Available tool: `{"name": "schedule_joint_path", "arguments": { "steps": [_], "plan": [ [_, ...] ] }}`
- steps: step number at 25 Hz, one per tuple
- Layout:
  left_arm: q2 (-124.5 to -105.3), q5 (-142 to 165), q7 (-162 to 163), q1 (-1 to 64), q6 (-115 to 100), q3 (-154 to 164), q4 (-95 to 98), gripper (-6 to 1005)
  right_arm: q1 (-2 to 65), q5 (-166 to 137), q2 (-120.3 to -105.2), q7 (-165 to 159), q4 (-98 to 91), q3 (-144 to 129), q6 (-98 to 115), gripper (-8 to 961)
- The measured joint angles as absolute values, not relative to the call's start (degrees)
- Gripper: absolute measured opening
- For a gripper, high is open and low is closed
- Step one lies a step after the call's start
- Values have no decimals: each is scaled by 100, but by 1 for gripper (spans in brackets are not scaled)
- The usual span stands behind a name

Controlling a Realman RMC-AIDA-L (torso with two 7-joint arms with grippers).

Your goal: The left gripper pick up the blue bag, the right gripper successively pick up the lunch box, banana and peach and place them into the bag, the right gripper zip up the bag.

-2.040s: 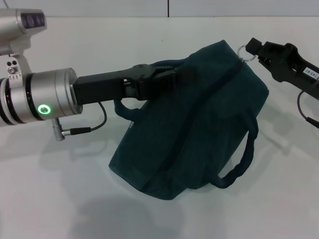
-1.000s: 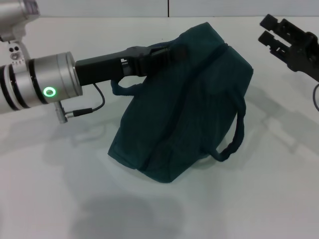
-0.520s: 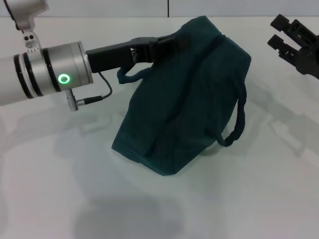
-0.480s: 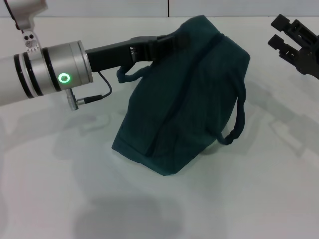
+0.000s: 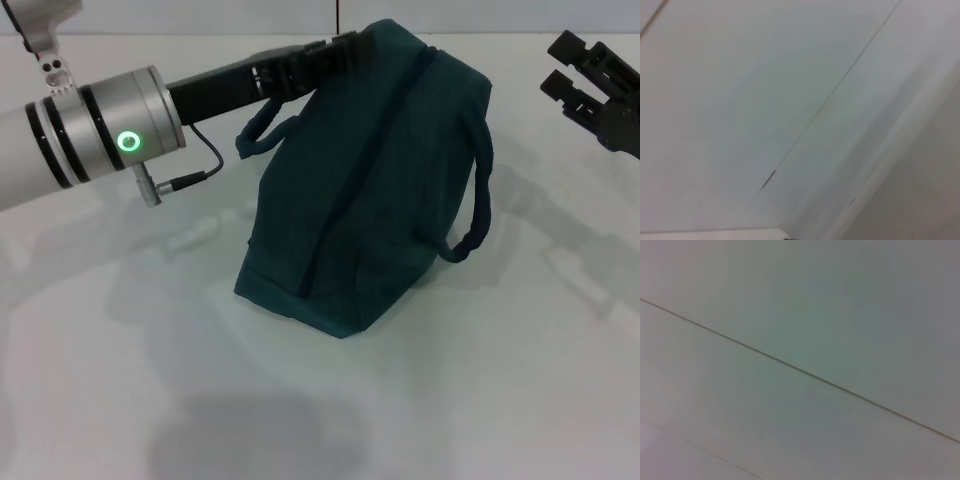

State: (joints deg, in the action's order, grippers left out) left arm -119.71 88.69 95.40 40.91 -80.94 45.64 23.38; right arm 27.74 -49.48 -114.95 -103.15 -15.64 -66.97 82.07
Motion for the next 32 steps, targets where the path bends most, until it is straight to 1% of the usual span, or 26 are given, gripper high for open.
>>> {"name": "schedule_joint_path", "arguments": {
  "steps": [3, 9, 12, 17, 23, 28, 32],
  "plan": [
    [-11975, 8754, 9530, 4068, -8092, 4565, 2335, 192, 2773, -4948, -11496, -10303, -1561, -6697, 8292, 817],
    [-11968, 8450, 9533, 4027, -8192, 4569, 2315, 448, 2702, -4949, -11465, -10105, -1577, -6686, 8619, 817],
    [-11955, 8233, 9419, 3963, -8516, 4565, 2415, 658, 2718, -4975, -11456, -9676, -1688, -6690, 9096, 821],
    [-11944, 8132, 9293, 3803, -9132, 4559, 2921, 876, 2746, -5043, -11460, -8592, -1936, -6745, 10008, 839],
    [-11882, 8286, 9304, 3518, -10029, 4576, 3584, 882, 2731, -5697, -11428, -7493, -2489, -6748, 10413, 861],
    [-11772, 8776, 9215, 2966, -10685, 4579, 4254, 887, 2746, -6699, -11419, -6766, -2878, -6743, 10488, 873],
    [-11642, 9021, 8893, 2440, -11012, 4578, 4506, 887, 2747, -7471, -11492, -6398, -3096, -6749, 10409, 878]
  ]
}}
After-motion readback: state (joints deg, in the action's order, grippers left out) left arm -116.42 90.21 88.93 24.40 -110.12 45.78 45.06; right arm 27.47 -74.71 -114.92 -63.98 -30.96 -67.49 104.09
